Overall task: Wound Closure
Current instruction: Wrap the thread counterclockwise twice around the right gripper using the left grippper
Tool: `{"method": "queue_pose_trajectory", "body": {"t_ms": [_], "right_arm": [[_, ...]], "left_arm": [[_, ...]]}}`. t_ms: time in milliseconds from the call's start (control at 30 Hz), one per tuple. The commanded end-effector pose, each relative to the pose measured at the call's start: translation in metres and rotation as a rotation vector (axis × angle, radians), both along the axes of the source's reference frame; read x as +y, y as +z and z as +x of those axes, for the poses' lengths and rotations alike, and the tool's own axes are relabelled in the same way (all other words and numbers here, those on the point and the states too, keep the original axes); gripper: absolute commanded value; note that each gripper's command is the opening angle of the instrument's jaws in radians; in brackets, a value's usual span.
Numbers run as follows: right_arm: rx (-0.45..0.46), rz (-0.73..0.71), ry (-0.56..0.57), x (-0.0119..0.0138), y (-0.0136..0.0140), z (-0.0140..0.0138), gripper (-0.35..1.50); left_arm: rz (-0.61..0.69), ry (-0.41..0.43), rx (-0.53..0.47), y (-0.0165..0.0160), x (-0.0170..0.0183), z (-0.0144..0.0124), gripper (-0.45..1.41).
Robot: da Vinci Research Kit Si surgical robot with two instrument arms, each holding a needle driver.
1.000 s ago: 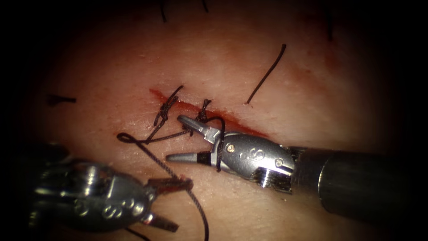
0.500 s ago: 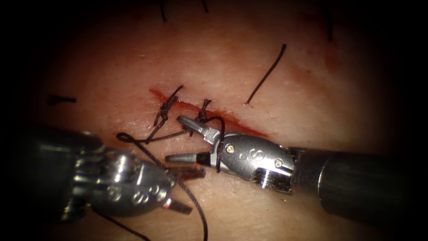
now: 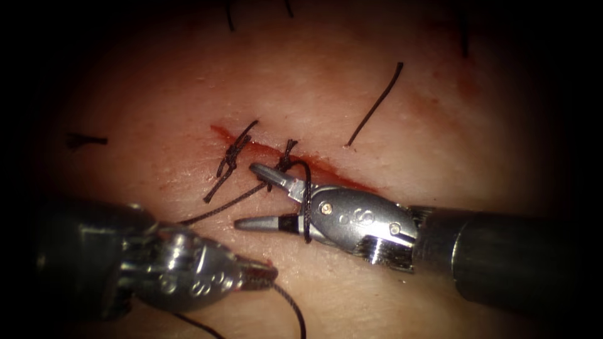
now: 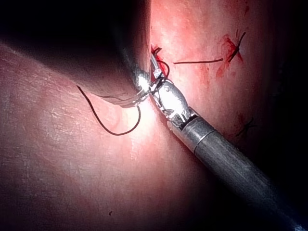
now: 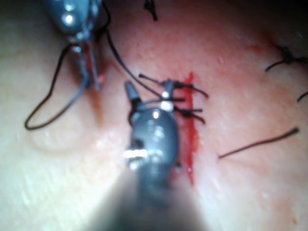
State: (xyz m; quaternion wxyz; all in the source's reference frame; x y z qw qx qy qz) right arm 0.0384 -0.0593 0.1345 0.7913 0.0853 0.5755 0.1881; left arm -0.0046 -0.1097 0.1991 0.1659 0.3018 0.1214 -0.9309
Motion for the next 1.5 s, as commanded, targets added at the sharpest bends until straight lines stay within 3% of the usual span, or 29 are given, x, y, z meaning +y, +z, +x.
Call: {"method": "queue_pose_trajectory", "body": {"t_ms": [33,400,767,967,1200,1333,1500], "right_arm": [[0.006,-0.003,0.016,0.0002,0.0003,0.0006,1.00],[-0.068,0.001,0.179,0.0017,0.0016,0.0000,1.00],[-0.156,0.014,0.145,0.0013,0.0026,0.0003,0.93],[-0.164,0.020,0.129,0.0012,0.0026,0.0006,0.93],[-0.123,0.040,0.046,0.0000,0.0015,0.0009,0.93],[-0.077,0.055,-0.071,-0.0012,0.0008,0.0012,0.78],[-0.017,0.055,-0.149,-0.0018,0.0000,0.0015,0.78]], "left_arm": [[0.007,-0.005,-0.007,0.0005,-0.0011,-0.0005,-0.45],[-0.001,-0.027,-0.131,-0.0040,-0.0034,-0.0040,-0.45],[-0.023,-0.066,-0.293,-0.0126,-0.0003,-0.0049,-0.45],[-0.016,-0.078,-0.345,-0.0148,0.0003,-0.0051,-0.45],[-0.062,-0.097,-0.381,-0.0168,0.0048,-0.0020,-0.45],[-0.086,-0.117,-0.420,-0.0179,0.0095,0.0002,-0.45],[-0.059,-0.125,-0.483,-0.0163,0.0141,0.0018,-0.45]]}}
